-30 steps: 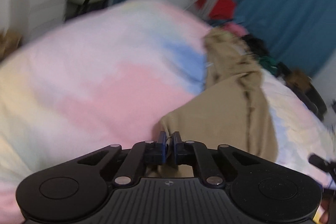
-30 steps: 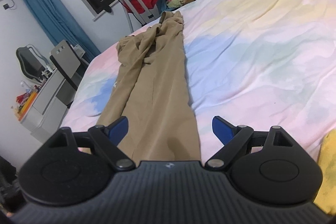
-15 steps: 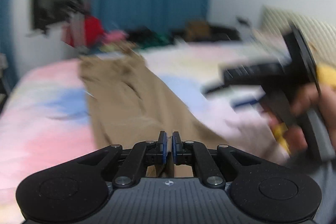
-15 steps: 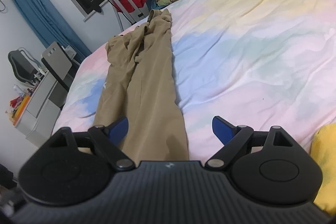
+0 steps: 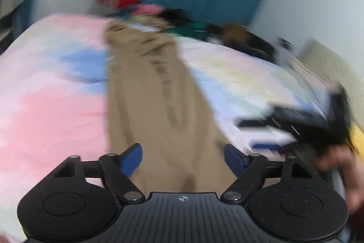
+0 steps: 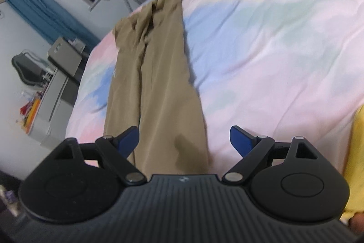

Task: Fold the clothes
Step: 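Grasp the hem end of the strip with the left gripper while the right gripper grasps beside it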

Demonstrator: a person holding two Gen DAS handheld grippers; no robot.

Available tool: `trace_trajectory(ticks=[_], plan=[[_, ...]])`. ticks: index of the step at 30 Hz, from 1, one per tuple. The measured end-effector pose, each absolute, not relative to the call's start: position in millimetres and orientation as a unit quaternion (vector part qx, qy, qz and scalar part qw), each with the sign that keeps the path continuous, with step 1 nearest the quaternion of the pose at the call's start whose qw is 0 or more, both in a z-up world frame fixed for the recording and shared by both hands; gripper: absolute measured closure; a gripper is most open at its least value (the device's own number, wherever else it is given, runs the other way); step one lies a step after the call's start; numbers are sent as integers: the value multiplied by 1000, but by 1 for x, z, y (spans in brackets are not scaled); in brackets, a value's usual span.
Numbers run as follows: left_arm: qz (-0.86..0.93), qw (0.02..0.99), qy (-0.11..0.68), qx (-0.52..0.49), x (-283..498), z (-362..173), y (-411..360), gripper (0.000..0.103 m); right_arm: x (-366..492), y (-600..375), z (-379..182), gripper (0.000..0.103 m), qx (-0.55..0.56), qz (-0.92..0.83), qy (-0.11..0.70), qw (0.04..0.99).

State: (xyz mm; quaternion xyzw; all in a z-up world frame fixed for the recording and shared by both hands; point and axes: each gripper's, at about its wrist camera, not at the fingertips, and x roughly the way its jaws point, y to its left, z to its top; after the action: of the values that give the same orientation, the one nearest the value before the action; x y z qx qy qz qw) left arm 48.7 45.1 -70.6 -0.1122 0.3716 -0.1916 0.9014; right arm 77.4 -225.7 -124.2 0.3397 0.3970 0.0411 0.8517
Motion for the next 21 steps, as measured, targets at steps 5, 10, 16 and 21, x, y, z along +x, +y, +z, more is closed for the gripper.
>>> trace_trajectory(ticks=[5, 10, 16, 21], plan=[[-91, 857, 470, -193, 83, -108, 70, 25, 80, -223, -133, 15, 338, 50, 421, 840], [-120, 842, 483, -211, 84, -110, 69, 24, 84, -214, -144, 21, 347, 82, 454, 816], [-162, 824, 503, -205, 71, -111, 59, 46, 77, -205, -147, 29, 353, 105, 480, 796], [-139, 825, 500, -223, 64, -111, 71, 89, 66, -175, -136, 43, 265, 104, 503, 816]])
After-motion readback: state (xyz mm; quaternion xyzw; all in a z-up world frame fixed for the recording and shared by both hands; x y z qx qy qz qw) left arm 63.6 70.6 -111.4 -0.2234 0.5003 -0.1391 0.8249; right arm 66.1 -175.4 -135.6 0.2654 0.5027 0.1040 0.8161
